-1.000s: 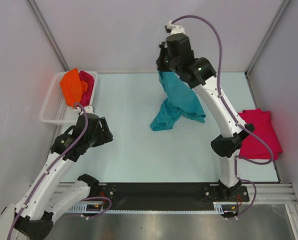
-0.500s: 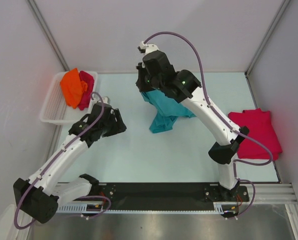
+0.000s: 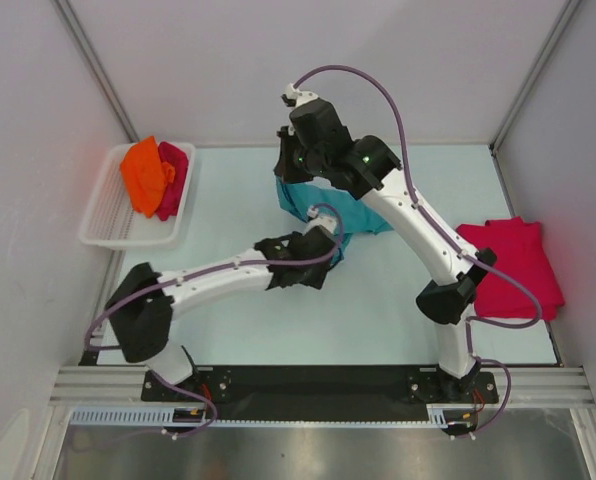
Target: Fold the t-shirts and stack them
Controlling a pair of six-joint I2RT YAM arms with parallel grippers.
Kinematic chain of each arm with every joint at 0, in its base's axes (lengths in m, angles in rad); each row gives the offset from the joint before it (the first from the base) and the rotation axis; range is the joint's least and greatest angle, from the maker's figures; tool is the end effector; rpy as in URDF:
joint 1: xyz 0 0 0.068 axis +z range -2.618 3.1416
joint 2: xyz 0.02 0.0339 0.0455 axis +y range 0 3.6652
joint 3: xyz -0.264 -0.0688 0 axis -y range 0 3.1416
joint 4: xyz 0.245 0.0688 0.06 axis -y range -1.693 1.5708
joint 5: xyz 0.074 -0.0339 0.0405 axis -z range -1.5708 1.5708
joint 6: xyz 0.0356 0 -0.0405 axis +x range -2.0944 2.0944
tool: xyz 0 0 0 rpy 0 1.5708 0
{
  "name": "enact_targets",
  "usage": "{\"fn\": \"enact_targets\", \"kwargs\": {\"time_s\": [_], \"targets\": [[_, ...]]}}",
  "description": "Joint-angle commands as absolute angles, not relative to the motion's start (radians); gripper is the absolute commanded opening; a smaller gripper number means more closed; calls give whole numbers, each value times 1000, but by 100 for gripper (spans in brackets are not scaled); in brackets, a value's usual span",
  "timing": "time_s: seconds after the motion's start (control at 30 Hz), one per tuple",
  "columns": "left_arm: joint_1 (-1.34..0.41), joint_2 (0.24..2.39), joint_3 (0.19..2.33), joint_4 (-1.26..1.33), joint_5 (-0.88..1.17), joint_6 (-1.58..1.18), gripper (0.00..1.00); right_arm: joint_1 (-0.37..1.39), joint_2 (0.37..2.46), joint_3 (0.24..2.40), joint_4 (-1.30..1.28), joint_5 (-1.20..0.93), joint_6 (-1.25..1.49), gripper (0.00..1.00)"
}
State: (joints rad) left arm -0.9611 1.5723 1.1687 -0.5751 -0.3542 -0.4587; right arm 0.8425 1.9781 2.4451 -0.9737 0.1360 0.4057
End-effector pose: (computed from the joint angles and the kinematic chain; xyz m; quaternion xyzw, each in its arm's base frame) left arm 0.1986 -0.2628 0.2474 0.1842 0.9248 -0.0594 0.3276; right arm 0.2777 0.3042 0.4668 -0.1526 0.8468 0.2482 0.4449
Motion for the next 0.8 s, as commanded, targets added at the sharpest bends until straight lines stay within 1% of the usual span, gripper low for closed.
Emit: {"fn": "enact_targets", "kwargs": {"time_s": [0.0,0.1,0.27,0.43,0.5,0.53,0.67,0.77], "targets": [[-1060,1689,1270,-647,-677,-347,62,766,1944,2410,-963,100,425,0],[-1091,1730,1298,-658,-727,-345,62,723,1939,2402,-963,94,429,0],[-1103,1738,1295,-631,-771,-359,62,670,1934,2390,-965,84,426,0],[-1144,1779,1285,-566,-949,-307,62,618,1921,2387,-971,86,426,0],[-1160,1801,1289,-537,-980,-287,62,583,1911,2379,-973,84,431,0],[-1163,1807,1290,-505,-988,-278,62,569,1910,2378,-973,80,431,0],[-1161,1795,1284,-394,-910,-297,62,519,1910,2379,-971,66,431,0],[-1169,1772,1272,-316,-913,-333,62,488,1905,2370,-974,60,431,0]]}}
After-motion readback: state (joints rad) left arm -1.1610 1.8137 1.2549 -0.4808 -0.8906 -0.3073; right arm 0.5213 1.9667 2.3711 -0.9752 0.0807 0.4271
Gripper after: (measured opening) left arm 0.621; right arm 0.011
